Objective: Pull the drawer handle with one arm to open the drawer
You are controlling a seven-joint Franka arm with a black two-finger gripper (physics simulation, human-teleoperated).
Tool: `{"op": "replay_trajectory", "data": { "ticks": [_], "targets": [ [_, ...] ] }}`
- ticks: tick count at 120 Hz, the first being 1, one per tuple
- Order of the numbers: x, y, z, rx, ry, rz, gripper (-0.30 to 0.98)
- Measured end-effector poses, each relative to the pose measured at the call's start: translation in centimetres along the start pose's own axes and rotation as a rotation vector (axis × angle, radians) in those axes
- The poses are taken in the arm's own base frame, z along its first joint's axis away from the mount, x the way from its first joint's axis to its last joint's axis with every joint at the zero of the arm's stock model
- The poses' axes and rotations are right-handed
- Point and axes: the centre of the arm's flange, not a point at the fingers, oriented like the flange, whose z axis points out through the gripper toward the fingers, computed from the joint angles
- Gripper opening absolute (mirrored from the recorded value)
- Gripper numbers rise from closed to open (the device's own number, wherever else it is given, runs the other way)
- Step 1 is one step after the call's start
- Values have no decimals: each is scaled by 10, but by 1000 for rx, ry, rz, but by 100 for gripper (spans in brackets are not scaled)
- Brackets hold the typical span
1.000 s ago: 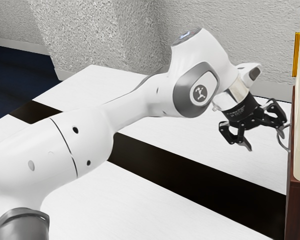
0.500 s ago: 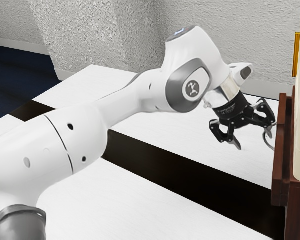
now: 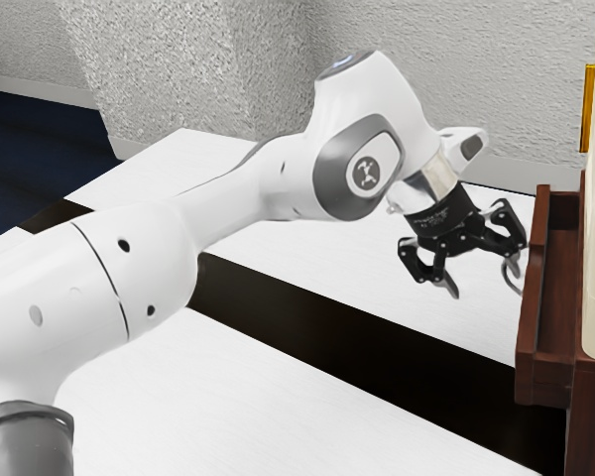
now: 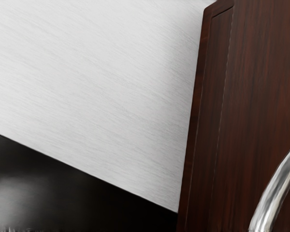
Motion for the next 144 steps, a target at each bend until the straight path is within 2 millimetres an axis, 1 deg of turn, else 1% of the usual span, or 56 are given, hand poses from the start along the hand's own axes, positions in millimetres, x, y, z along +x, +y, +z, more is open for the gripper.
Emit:
{"op": "replay_trajectory", "data": {
  "ticks": [16, 56, 92, 102, 126, 144],
  "targets": [
    [2, -8, -5, 9, 3, 4, 58],
    [6, -24, -10, 30, -5, 24, 58],
    [2, -36, -14, 61, -9, 55, 58],
    [8, -45, -21, 71, 5, 51, 58],
    [13, -54, -37, 80, 18, 62, 58],
    [15, -66, -42, 94, 11, 63, 58]
  ]
}}
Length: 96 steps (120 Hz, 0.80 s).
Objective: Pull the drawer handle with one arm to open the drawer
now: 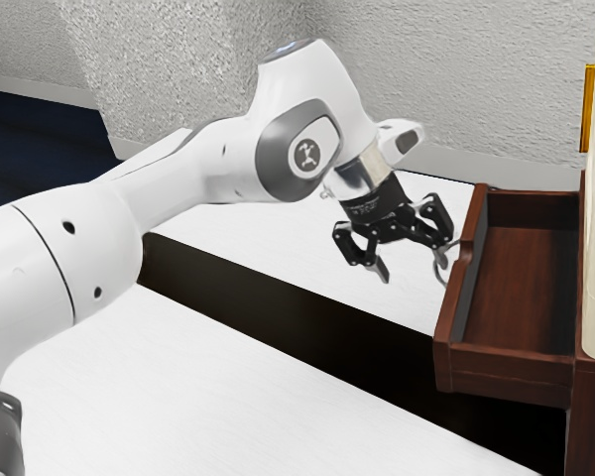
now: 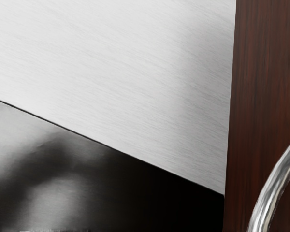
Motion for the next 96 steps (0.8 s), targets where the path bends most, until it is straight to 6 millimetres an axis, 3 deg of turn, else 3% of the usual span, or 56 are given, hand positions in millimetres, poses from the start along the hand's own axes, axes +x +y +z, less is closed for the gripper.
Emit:
{"op": "replay_trajectory", "data": {
  "ticks": [96],
  "targets": [
    [14, -51, -16, 56, -32, 37, 58]
  ]
}}
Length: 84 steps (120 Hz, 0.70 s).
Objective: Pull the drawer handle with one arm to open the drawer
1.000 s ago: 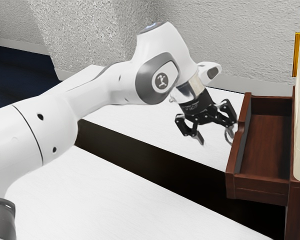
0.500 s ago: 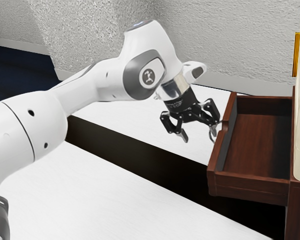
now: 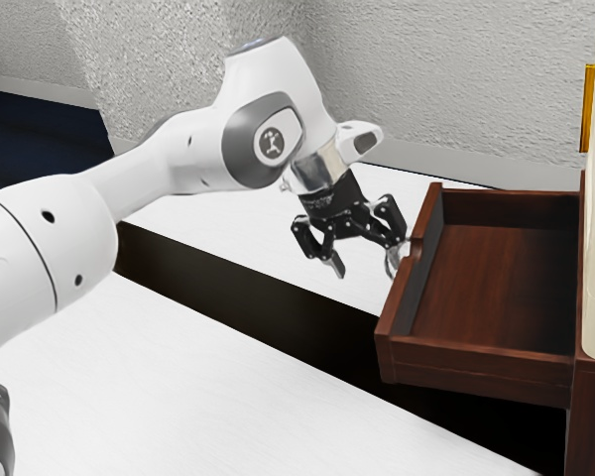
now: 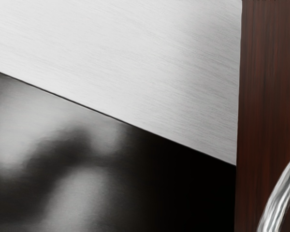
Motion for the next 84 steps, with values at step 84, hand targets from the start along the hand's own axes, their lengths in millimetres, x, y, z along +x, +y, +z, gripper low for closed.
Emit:
{"op": "replay_trajectory", "data": {
  "ticks": [84],
  "targets": [
    [-78, 41, -143, -170, 95, 141, 66]
  ]
}}
